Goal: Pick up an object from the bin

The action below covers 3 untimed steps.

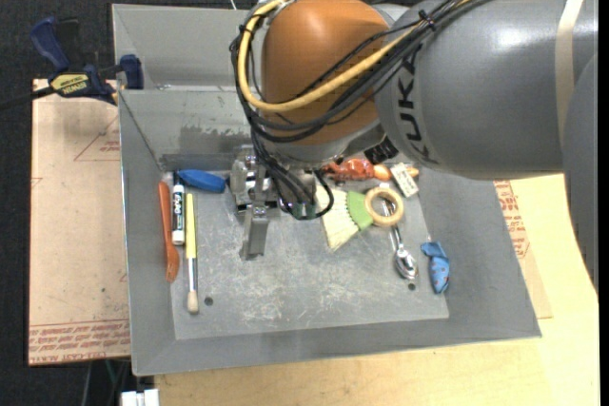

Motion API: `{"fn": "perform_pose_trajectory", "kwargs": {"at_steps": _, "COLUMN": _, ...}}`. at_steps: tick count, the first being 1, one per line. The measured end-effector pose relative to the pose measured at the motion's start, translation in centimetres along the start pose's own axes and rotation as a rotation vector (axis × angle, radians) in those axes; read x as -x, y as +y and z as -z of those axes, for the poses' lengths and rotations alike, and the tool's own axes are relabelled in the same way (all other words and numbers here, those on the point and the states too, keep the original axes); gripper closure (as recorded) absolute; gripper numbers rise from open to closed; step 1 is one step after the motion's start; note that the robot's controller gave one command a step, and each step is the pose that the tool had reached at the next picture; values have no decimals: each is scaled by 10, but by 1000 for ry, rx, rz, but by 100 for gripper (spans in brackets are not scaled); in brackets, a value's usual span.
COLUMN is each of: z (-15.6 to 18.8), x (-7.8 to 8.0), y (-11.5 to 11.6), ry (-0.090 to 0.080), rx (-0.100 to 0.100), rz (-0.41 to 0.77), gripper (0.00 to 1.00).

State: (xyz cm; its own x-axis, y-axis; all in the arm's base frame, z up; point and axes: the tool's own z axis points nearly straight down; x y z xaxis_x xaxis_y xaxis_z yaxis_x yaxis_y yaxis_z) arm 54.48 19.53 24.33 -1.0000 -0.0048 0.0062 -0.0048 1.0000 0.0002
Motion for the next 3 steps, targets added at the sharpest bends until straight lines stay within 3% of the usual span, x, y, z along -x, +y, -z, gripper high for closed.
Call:
{"fn": "perform_pose_trajectory", "kwargs": {"at_steps": 1, "z": 4, "x": 2, "y": -1, "ry": -7, "rx": 1, "rz": -4, "gripper": 0}}
{"fn": "perform_pose_trajectory", "kwargs": {"at_steps": 2, "z": -69, "x": 34, "y": -29, "ry": -12, "rx": 3, "rz": 28, "gripper": 0}}
{"fn": "perform_pose_trajectory", "kwargs": {"at_steps": 3, "z": -160, "x": 63, "y": -68, "ry": -21, "rx": 11, "rz": -185, "gripper": 0}}
